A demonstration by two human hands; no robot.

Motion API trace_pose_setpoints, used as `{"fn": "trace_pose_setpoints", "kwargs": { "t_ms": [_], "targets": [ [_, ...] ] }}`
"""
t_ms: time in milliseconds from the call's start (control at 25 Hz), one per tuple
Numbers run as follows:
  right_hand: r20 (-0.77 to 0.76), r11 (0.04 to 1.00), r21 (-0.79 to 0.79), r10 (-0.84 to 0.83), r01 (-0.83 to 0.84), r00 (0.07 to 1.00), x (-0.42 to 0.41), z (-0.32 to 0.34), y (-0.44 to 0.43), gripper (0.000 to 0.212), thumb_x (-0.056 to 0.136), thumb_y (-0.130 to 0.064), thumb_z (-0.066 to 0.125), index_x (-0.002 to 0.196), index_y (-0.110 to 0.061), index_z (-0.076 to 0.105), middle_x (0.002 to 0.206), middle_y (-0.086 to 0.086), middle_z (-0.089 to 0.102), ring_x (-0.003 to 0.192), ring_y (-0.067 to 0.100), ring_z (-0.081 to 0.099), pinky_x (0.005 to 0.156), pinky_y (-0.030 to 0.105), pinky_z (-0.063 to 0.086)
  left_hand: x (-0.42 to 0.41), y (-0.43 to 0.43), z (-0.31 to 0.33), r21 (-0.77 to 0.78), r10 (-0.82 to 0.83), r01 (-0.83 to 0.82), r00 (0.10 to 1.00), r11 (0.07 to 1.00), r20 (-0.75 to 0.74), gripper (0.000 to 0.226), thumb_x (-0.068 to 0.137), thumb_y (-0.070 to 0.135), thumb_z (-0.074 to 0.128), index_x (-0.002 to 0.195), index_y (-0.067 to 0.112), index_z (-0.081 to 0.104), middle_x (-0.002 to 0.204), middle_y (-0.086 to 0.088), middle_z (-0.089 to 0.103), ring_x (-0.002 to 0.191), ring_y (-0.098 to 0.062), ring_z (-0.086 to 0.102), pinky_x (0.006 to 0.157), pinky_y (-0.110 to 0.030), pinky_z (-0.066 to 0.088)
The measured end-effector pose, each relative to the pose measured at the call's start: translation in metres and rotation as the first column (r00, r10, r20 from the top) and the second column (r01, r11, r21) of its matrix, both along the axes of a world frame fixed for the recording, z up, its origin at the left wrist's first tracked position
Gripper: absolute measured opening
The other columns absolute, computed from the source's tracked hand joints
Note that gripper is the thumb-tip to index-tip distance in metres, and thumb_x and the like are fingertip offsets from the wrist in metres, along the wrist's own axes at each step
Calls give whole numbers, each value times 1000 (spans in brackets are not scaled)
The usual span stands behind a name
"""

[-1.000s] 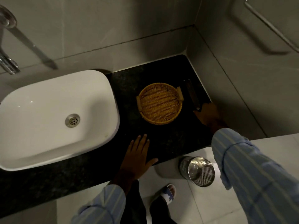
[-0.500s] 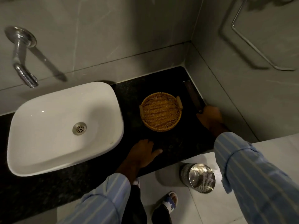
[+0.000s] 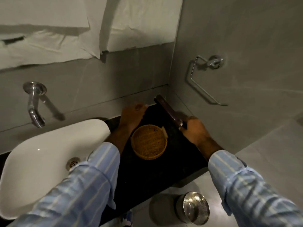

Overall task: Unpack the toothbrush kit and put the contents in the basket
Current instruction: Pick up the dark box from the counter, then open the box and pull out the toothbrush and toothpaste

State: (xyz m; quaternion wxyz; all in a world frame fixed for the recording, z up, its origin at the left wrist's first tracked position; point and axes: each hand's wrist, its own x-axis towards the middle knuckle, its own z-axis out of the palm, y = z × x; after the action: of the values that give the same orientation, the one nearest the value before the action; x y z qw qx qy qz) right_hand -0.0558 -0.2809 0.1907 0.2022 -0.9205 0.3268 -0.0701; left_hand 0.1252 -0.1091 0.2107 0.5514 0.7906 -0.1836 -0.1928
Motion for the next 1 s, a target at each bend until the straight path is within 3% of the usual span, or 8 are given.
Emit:
{"fn": "trace_pose_setpoints", "kwargs": {
  "t_ms": [120,280,400,520,800,1000],
  "targets": [
    [16,999,-28,15,-15,1000,-10,17,6,38,81,-22,71,113,-2,65,113,23,65,105,41,62,90,38,50,15,-7,31,-155,-157,118,951,981,-266,34,90,36,65,115,14,66,102,-12,70,83,-20,69,71,-29,57],
    [37,999,-44,32,-30,999,-24,41,12,38,83,-21,70,117,-4,64,118,20,64,109,37,61,94,34,47,20,-13,55,-239,-339,274,893,932,-297,16,94,23,62,107,16,66,101,-15,69,76,-20,72,67,-29,61],
    [50,998,-52,49,-46,998,-31,52,11,43,84,-21,68,123,-4,61,121,19,63,113,36,59,96,32,45,13,-13,76,-268,-400,328,872,906,-283,26,94,7,59,118,-1,61,101,-21,68,76,-25,72,70,-30,63],
    [42,998,-56,40,-38,998,-37,63,9,46,85,-24,68,127,-8,59,122,16,62,113,34,59,96,32,47,9,-12,93,-261,-467,406,850,876,-244,31,92,4,60,122,-6,60,108,-29,68,79,-26,75,67,-26,62],
    [42,996,-82,48,-44,998,-44,77,3,43,84,-30,65,123,-14,61,116,12,62,109,31,59,90,32,47,4,-18,123,-160,-479,457,863,875,-158,15,92,-3,56,99,3,68,90,-19,69,64,-18,75,56,-21,59],
    [54,987,-139,89,-81,995,-41,83,2,44,83,-30,64,125,-15,60,114,13,62,110,32,58,90,34,46,12,-22,137,35,-492,491,871,870,-3,22,89,-2,56,88,12,73,88,-19,70,74,-27,72,61,-26,63]
  ]
}}
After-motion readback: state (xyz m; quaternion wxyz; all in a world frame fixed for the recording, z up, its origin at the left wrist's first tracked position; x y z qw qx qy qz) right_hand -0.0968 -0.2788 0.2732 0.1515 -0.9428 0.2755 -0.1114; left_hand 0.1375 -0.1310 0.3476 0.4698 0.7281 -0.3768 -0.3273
